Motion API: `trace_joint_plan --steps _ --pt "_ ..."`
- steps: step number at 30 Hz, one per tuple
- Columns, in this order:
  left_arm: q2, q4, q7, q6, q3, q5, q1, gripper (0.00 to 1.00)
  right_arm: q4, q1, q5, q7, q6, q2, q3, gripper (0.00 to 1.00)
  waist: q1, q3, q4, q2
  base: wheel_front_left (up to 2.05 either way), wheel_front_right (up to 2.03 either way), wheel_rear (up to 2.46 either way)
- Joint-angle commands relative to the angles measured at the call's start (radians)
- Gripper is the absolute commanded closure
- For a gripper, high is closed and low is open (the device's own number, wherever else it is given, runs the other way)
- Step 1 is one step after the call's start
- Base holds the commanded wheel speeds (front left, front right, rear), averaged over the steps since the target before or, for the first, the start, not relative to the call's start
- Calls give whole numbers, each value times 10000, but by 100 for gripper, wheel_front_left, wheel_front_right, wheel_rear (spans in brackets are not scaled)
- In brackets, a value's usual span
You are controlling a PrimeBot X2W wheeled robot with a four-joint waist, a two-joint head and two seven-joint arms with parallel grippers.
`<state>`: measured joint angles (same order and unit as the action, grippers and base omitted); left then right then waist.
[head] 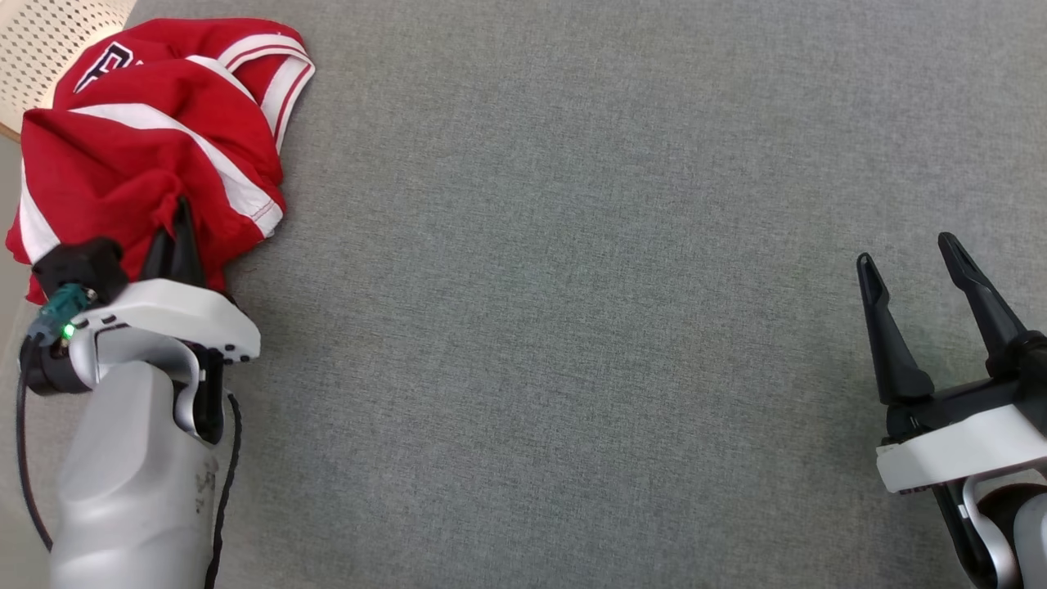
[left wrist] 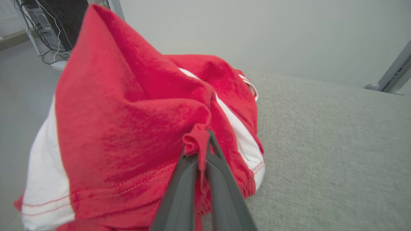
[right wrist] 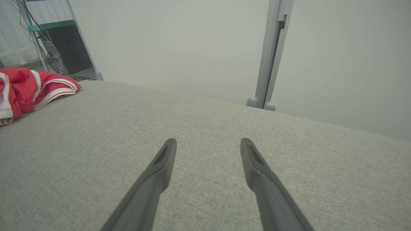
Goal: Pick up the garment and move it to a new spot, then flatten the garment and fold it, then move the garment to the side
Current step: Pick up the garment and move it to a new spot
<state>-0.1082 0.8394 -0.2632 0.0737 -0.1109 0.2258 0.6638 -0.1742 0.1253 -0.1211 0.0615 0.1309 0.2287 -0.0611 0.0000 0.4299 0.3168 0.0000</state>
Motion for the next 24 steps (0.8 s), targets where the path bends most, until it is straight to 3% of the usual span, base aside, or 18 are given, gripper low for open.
trace_joint_plan --steps 1,12,19,24 --pt "-28 -354 -19 7 -114 -83 -111 100 39 132 12 -87 -3 9 64 0 0 -78 45 0 0 0 0" --pt "108 -4395 -22 299 -292 -729 -1559 100 505 -219 -102 -564 -3 -349 294 0 0 -1455 -7 0 0 0 0" --pt "274 -6894 90 459 865 -1153 -3114 100 958 -728 -236 -921 -3 -799 344 0 0 -2773 -343 0 0 0 0" --pt "418 -8071 845 521 2091 -946 -4038 100 1095 -1015 -265 -1003 -3 -1005 259 0 0 -3280 -892 0 0 0 0"
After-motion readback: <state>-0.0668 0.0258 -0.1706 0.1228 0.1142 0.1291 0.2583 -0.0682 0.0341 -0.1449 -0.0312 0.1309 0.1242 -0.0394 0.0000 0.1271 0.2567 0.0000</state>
